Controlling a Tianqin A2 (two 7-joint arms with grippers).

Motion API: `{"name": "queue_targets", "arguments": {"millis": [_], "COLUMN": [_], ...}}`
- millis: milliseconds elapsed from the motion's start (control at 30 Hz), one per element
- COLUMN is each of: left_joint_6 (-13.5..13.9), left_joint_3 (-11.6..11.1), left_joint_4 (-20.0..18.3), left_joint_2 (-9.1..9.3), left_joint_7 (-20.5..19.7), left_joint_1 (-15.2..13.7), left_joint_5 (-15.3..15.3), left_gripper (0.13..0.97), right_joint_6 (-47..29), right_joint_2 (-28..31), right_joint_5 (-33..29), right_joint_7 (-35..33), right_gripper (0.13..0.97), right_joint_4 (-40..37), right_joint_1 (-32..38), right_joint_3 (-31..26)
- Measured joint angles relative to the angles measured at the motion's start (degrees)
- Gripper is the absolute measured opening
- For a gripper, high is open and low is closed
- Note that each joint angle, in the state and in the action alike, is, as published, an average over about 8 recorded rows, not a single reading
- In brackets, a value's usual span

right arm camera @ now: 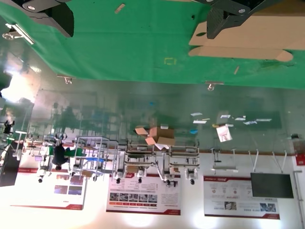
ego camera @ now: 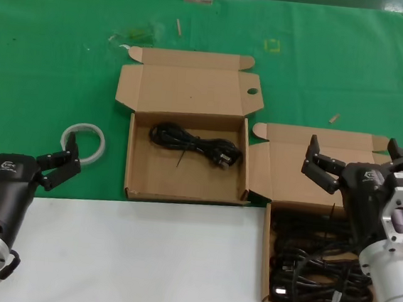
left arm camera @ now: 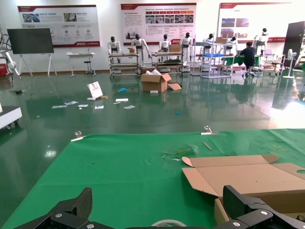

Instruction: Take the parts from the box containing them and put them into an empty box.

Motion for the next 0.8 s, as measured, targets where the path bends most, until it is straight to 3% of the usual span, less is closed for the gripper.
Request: {"name": "queue_targets", "arguments": {"millis": [433, 800], "left_joint_6": [0.0, 0.0], "left_joint_3": [0.0, 0.0], "left_joint_4": [0.0, 0.0], "left_joint_2": [0.0, 0.0], "left_joint_7": [0.03, 0.01], "left_joint_1": [0.0, 0.0], "left_joint_5": [-0.01, 0.0], "left_gripper": [0.965, 0.965], "right_joint_6": [-4.62, -5.15], "right_joint_2": [0.0, 0.0], "right_joint_5": [-8.83, -9.84], "right_joint_7": [12.65, 14.1], "right_gripper": [0.966, 0.966], "right_joint_4": [0.17, 0.19], "right_joint_1": [-1.84, -2.04], "right_joint_3": [3.16, 3.52]}}
